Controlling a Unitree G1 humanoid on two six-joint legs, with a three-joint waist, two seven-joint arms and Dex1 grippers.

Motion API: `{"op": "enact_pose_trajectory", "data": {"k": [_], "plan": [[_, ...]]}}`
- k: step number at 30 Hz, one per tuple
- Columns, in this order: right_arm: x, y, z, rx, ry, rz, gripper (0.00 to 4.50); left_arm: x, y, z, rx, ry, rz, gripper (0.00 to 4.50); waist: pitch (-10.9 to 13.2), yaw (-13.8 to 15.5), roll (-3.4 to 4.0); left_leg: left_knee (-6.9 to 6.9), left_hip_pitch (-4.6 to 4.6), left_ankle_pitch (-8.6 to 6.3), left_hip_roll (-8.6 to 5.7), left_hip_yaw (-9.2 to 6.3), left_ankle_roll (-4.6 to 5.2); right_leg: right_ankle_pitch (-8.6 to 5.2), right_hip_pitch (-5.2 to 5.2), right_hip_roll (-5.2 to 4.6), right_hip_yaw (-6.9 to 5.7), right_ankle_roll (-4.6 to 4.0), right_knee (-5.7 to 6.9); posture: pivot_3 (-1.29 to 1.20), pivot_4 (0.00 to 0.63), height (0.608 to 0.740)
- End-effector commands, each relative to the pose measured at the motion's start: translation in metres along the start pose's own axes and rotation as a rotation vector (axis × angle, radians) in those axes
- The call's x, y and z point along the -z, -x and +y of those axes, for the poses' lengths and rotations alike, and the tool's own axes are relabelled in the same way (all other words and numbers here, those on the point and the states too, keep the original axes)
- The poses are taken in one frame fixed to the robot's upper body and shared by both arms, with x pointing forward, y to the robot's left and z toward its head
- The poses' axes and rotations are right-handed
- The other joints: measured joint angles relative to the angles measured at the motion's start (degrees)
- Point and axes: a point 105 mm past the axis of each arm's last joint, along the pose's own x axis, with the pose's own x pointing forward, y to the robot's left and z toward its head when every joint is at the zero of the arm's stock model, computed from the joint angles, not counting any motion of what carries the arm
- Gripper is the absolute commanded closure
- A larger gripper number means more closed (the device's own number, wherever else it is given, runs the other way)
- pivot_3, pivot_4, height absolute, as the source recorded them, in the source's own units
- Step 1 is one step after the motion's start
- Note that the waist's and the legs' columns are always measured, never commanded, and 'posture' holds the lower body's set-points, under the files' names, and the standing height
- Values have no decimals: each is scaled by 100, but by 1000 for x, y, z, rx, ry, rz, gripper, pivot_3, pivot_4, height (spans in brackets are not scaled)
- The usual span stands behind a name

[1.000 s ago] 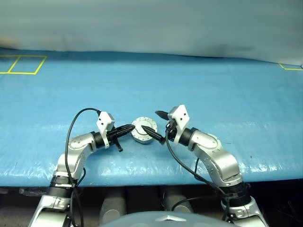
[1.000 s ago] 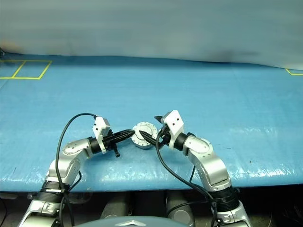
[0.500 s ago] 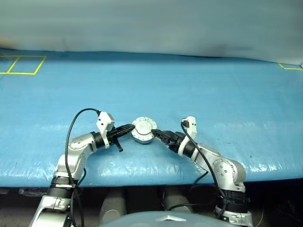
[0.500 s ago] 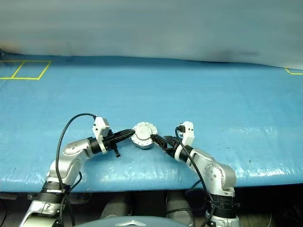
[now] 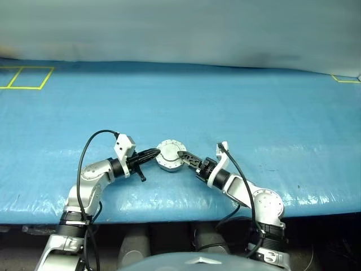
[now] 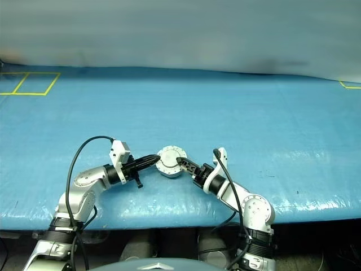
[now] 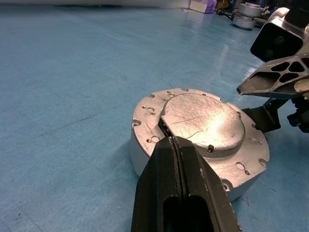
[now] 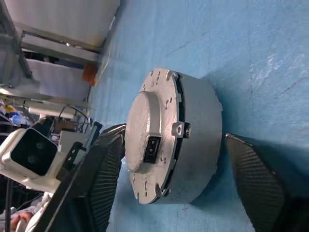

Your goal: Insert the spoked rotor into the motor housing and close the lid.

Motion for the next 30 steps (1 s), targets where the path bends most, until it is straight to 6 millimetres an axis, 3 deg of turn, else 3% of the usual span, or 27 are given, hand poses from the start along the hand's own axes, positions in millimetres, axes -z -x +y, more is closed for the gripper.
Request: {"op": "enact_pose_trajectory", "data": {"k": [1, 5, 6, 30], "plan": [[-6, -5, 18, -81, -12, -23, 1924, 5, -1, -4, 7, -6, 24, 4500, 1, -3, 1, -1, -1, 0, 0, 0, 0, 0, -2, 0, 0, 0, 0, 0, 150, 740], [-4, -6, 17, -64, 12, -3, 3258, 5, 0, -3, 5, -7, 21, 4500, 2, -14, 3, -3, -3, 0, 0, 0, 0, -1, -5, 0, 0, -1, -1, 0, 150, 740], [-4, -6, 17, -65, 16, 0, 3321, 5, 0, -3, 5, -7, 21, 4500, 2, -16, 3, -3, -2, 0, 0, 1, 0, -1, -5, 0, 1, -1, 0, 0, 150, 740], [27, -11, 12, -31, 165, 167, 3323, 4, -1, -3, 1, -7, 18, 4500, -8, -107, 12, -4, 8, 0, 6, 2, 0, -2, -1, 5, 1, -3, 1, 0, 150, 740]]}}
